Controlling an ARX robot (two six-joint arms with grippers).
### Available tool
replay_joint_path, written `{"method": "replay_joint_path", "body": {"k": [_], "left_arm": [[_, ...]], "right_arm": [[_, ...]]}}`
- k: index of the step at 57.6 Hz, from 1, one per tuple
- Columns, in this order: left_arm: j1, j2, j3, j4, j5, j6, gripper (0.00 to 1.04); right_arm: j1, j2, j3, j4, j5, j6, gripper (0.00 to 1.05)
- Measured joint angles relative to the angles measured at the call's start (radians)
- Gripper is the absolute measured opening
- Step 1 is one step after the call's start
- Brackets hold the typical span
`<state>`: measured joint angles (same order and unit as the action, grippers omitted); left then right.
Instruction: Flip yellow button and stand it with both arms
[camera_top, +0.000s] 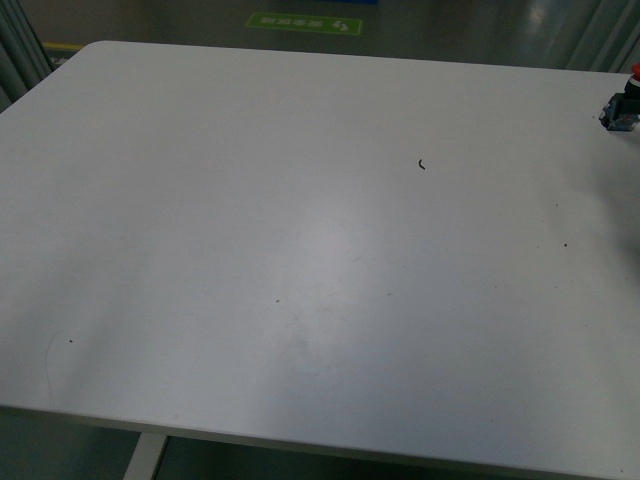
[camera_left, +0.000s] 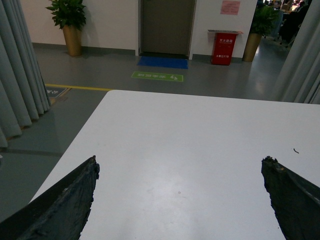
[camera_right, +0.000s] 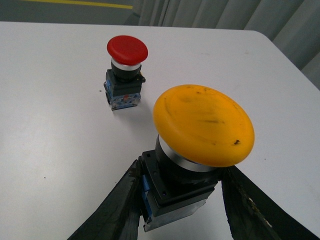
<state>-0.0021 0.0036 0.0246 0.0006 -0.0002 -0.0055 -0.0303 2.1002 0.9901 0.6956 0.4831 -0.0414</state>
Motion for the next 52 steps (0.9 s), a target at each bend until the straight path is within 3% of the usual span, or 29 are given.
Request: {"method": "replay_joint_path", "body": {"k": [52], "left_arm": [[0.0, 0.0, 0.0, 0.0, 0.0, 0.0, 0.98]], "right_arm": [[-0.054, 0.204, 0.173, 0.018, -0.022, 0.003, 0.39]]}}
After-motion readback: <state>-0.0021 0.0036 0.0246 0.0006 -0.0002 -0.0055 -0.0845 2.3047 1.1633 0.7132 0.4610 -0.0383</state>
